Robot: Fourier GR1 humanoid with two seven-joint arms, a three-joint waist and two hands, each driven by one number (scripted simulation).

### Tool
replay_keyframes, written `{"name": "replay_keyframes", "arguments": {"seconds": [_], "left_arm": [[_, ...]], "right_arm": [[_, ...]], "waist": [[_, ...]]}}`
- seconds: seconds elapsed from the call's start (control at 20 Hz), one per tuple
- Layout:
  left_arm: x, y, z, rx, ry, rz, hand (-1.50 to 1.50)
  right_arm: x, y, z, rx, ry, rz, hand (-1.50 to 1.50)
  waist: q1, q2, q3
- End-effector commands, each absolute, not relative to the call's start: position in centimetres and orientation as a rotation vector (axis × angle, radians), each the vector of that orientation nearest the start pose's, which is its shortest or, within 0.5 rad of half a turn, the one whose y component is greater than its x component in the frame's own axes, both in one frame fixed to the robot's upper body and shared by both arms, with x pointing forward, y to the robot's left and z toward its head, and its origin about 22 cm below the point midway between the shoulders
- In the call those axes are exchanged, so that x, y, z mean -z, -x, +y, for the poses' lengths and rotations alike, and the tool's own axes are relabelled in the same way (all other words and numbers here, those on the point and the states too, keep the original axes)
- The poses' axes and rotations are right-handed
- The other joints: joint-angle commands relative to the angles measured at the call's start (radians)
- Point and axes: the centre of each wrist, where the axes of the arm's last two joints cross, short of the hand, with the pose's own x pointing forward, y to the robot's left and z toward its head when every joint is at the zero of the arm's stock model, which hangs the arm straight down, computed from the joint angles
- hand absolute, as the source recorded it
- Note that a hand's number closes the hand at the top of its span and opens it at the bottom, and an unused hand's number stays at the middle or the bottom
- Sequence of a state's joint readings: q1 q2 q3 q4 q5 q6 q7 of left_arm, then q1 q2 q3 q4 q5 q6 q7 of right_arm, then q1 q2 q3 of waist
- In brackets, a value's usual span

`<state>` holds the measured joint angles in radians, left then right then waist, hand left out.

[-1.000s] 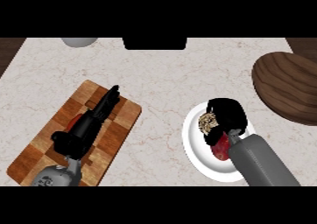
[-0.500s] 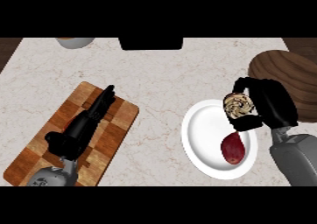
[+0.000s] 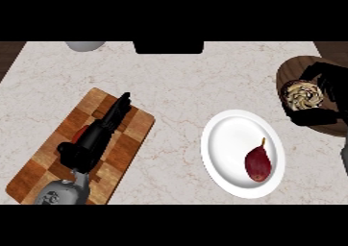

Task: Pick the cupcake from the plate and place it in the bowl

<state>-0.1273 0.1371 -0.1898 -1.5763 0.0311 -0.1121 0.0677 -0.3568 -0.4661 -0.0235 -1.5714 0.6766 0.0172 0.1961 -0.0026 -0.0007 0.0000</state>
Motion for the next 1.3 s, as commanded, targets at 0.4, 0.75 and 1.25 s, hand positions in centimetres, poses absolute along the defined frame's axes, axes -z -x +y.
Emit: {"name": "replay_keyframes", "arguments": {"seconds": [0.4,0.75,1.25], "left_arm": [[-3.3,-27.4,19.4,0.401,0.171,-1.595,0.00],[-3.9,-27.4,20.4,0.391,0.200,-1.612,0.00],[-3.6,-26.9,20.1,0.401,0.190,-1.595,0.00]], "right_arm": [[-10.9,-37.0,-37.4,-0.691,1.365,-1.519,1.50],[-9.5,-37.2,-42.2,-0.805,1.139,-1.181,1.50],[-9.0,-38.1,-44.1,-0.703,0.898,-1.396,-1.50]], "waist": [[0.020,0.008,0.001],[0.040,0.016,0.001],[0.043,0.016,0.003]]}}
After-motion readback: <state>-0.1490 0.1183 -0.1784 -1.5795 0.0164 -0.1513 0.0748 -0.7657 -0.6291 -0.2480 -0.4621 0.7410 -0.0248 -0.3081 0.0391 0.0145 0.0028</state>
